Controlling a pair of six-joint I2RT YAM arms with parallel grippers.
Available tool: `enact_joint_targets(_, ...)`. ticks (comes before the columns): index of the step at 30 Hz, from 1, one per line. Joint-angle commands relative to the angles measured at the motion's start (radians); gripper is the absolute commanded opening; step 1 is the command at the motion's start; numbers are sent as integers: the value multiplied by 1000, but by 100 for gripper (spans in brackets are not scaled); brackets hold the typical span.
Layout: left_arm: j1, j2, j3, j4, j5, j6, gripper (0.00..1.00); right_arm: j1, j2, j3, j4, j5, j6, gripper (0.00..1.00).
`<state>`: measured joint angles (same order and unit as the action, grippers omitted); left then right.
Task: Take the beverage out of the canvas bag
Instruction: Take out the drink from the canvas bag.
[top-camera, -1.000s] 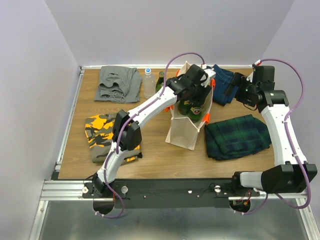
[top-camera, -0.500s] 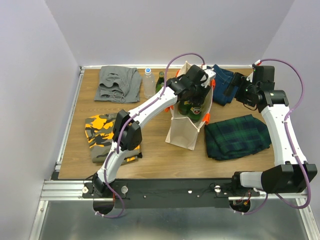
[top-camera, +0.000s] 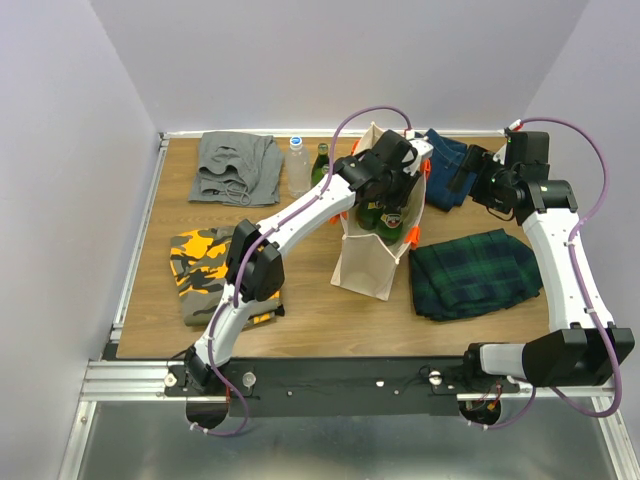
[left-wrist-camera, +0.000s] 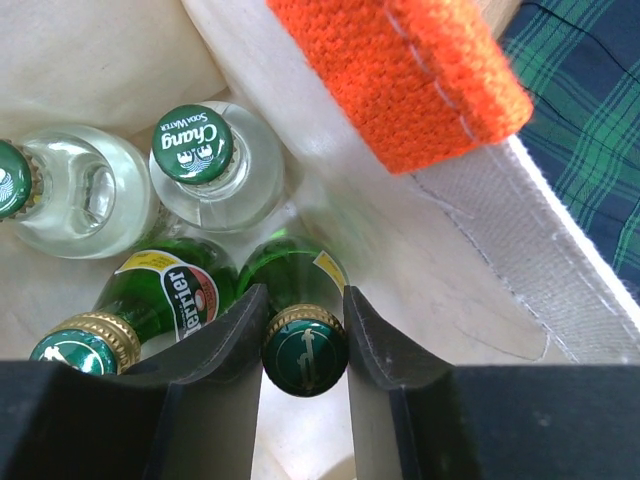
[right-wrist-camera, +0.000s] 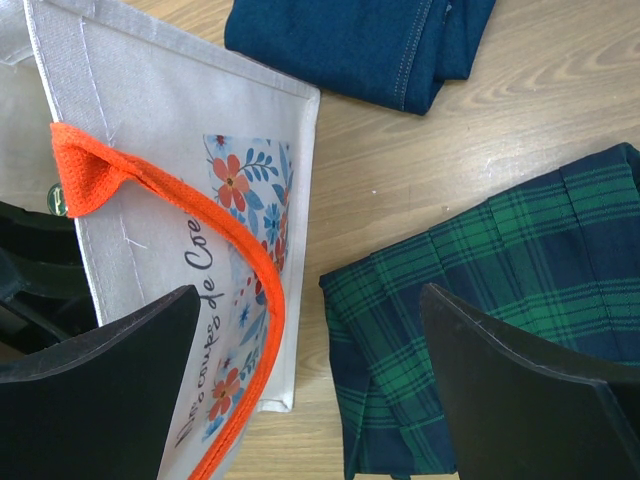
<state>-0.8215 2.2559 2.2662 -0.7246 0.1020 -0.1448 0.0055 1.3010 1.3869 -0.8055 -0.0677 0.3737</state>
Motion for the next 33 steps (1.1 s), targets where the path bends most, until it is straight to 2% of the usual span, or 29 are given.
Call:
enact_joint_targets(1, 1, 13, 1, 5, -10, 2, 32, -2, 4, 9, -4, 14, -7, 100)
enact_joint_targets(4, 1, 14, 1, 2, -12, 2, 27, -2, 6, 11, -6, 16, -9, 100)
enact_joint_targets(6, 1, 13, -2, 1, -12, 2, 27, -2, 6, 11, -6, 14, -9, 100)
enact_joint_targets(7, 1, 11, -5, 1, -13, 2, 29, -2, 7, 12, -4, 14, -9, 100)
enact_joint_targets(9, 1, 11, -7, 1, -13, 4, 40, -1, 11, 14, -4, 11, -9, 100)
enact_joint_targets(12, 1, 10, -7, -1, -18, 4, 47, -1, 9, 14, -4, 11, -9, 100)
enact_joint_targets(17, 1, 8, -8, -1, -19, 4, 50, -2, 7, 14, -6, 9, -7, 100)
enact_joint_targets(26, 1, 8, -20, -2, -22, 5, 50, -1, 4, 12, -8, 9, -9, 100)
enact_joint_targets(29, 1, 4, -27, -2, -24, 4, 45, -1, 6, 11, -9, 8, -9, 100)
enact_joint_targets(33, 1, 2, -27, 2, -24, 5, 45, -2, 3, 9, -8, 8, -9, 100)
